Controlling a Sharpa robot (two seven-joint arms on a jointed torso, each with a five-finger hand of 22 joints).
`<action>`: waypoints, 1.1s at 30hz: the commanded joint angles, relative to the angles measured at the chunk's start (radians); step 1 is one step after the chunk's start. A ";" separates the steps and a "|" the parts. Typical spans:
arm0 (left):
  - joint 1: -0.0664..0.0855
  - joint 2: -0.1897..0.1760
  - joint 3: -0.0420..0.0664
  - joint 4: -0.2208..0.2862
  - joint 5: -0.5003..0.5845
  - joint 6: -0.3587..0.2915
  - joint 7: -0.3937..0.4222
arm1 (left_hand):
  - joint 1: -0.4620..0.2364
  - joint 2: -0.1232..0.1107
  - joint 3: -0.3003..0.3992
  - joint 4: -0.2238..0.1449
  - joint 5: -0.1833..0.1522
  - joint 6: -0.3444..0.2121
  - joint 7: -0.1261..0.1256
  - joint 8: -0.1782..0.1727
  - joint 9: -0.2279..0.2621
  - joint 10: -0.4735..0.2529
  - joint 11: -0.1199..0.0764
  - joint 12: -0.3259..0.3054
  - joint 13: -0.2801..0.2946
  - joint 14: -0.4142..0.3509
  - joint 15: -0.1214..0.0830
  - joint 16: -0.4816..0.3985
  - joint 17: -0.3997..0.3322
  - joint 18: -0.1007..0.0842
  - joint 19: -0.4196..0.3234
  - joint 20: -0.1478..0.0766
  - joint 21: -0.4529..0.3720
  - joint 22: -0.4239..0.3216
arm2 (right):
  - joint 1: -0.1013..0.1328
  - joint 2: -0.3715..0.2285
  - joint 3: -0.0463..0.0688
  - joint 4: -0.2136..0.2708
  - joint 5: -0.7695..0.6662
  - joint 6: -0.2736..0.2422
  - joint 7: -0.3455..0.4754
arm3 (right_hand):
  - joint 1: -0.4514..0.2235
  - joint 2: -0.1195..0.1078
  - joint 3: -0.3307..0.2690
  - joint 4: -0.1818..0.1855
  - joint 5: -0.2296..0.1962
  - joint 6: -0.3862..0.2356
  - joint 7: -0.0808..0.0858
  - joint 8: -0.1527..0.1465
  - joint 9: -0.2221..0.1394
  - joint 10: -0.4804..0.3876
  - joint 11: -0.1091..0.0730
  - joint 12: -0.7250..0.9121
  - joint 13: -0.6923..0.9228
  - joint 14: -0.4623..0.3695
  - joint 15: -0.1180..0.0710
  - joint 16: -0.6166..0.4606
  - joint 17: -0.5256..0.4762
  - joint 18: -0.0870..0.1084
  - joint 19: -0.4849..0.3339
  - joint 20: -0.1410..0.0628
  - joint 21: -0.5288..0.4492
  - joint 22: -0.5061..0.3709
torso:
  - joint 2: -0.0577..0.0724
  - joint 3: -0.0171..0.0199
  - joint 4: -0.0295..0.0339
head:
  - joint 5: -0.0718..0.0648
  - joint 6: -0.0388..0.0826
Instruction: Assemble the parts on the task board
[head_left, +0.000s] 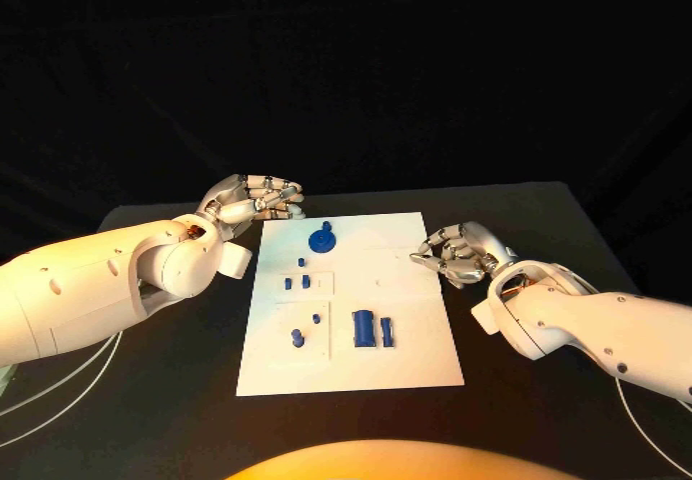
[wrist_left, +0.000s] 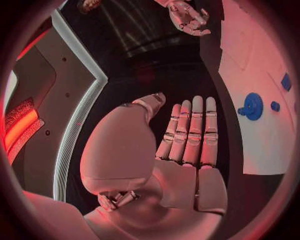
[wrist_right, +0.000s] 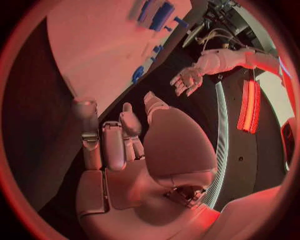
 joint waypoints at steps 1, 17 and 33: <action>-0.007 0.021 0.000 -0.030 0.067 -0.037 0.062 | -0.013 -0.004 -0.037 0.020 -0.004 -0.023 0.002 -0.014 -0.003 -0.014 0.003 0.004 0.001 -0.032 0.007 -0.029 -0.003 0.010 -0.006 0.009 -0.027 -0.015 | 0.007 0.027 0.004 -0.092 0.390 0.008 0.251 | 0.046 0.007 -0.006 0.004 0.003 -0.089 0.033 0.015 0.001 -0.254 0.036 -0.253 -0.146 -0.254 0.038 -0.306 -0.338 0.022 -0.161 0.031 -0.284 -0.084 | -0.013 -0.0051 -0.0064 | -0.006 0.028; -0.023 0.168 0.000 -0.254 0.103 -0.078 0.083 | -0.360 0.224 -0.457 -0.198 -0.195 -0.877 -0.211 -0.279 -0.317 -1.061 -0.157 -0.183 -0.096 -0.969 -0.116 -0.396 -0.440 -0.169 -0.885 -0.241 -0.272 -0.217 | 0.016 0.148 0.024 -0.461 0.609 0.119 0.373 | -0.310 0.123 -0.163 -0.275 -0.056 -0.863 -0.135 -0.411 -0.446 -0.501 -0.059 -0.951 -1.261 -1.419 0.009 -1.320 -1.211 -0.148 -1.241 -0.095 -0.552 -1.292 | -0.042 -0.0062 -0.0105 | -0.004 0.135; -0.068 0.141 0.018 -0.016 0.109 -0.392 0.109 | -1.363 0.224 -0.457 -0.198 -0.195 -0.877 -0.211 -0.279 -0.317 -1.061 -0.157 -0.183 -0.096 -0.969 -0.116 -0.396 -0.440 -0.169 -0.885 -0.241 -0.272 -0.217 | -0.033 0.105 0.091 -0.161 0.790 -0.035 0.520 | -1.305 0.123 -0.163 -0.275 -0.056 -0.863 -0.135 -0.411 -0.446 -1.207 -0.059 -0.951 -1.261 -1.419 0.009 -1.320 -1.211 -0.148 -1.241 -0.095 -0.552 -1.292 | -0.095 -0.0370 0.0570 | -0.042 0.203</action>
